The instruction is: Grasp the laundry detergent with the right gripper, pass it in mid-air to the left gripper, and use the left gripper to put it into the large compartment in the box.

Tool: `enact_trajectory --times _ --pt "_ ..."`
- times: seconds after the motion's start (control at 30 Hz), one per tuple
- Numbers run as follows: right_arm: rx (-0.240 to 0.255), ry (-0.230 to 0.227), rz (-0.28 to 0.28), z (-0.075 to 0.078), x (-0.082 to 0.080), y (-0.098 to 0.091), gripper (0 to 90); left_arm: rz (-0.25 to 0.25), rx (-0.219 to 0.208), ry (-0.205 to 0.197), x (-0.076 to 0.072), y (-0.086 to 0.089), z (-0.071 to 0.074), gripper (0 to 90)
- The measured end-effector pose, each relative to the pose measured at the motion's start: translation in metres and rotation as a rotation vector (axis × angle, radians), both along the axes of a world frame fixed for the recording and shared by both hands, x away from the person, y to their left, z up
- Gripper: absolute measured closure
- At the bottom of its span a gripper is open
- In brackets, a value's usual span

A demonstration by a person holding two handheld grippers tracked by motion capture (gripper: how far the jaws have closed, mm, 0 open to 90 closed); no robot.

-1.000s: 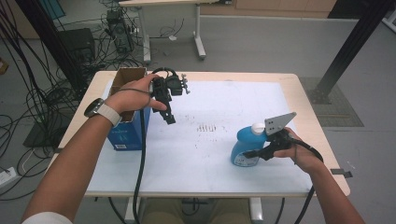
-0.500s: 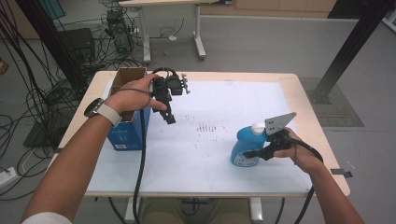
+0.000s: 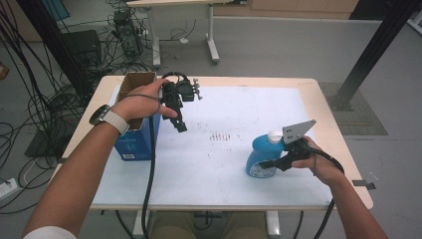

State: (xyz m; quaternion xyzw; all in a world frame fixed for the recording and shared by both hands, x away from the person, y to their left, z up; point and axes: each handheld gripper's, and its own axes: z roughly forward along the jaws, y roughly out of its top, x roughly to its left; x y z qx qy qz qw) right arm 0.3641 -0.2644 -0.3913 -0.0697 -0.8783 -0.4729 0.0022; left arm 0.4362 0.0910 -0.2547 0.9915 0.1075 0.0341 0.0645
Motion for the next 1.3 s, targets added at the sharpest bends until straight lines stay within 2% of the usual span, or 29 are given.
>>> enact_trajectory --times 0.47,0.53,0.83,0.87,0.97,1.0,1.07,1.2,1.23,1.3 --pt "0.012 0.002 -0.015 0.000 -0.001 0.000 42.9 0.007 0.003 -0.003 -0.001 0.000 0.002 9.6" --pt "0.010 0.003 -0.016 0.000 -0.001 0.000 43.0 0.002 -0.001 -0.014 -0.002 0.000 0.003 9.5" --pt "0.004 0.006 -0.024 0.002 -0.001 0.001 43.2 -0.001 0.010 -0.012 -0.006 0.000 0.006 9.6" --pt "0.001 0.017 -0.027 0.002 -0.002 0.003 43.2 0.004 0.006 -0.012 -0.007 -0.001 0.007 9.5" --pt "0.048 0.028 -0.023 0.005 -0.003 0.004 43.2 0.008 0.003 -0.010 -0.008 -0.001 0.009 9.7" --pt "0.048 0.028 -0.023 0.005 -0.003 0.004 43.2 0.002 0.006 -0.009 -0.009 -0.001 0.011 9.7" --pt "0.062 0.031 -0.019 0.011 -0.004 0.007 43.3 0.003 0.012 -0.003 -0.011 -0.002 0.014 9.8" --pt "0.057 0.017 -0.011 0.023 -0.005 0.013 43.3 0.006 0.005 -0.006 -0.015 -0.003 0.022 9.8" --pt "0.057 0.017 -0.011 0.023 -0.005 0.013 43.3 0.006 0.005 -0.006 -0.015 -0.003 0.022 9.7" --pt "0.057 0.029 -0.017 0.032 -0.006 0.018 43.3 -0.006 0.012 -0.008 -0.018 -0.004 0.028 9.4"
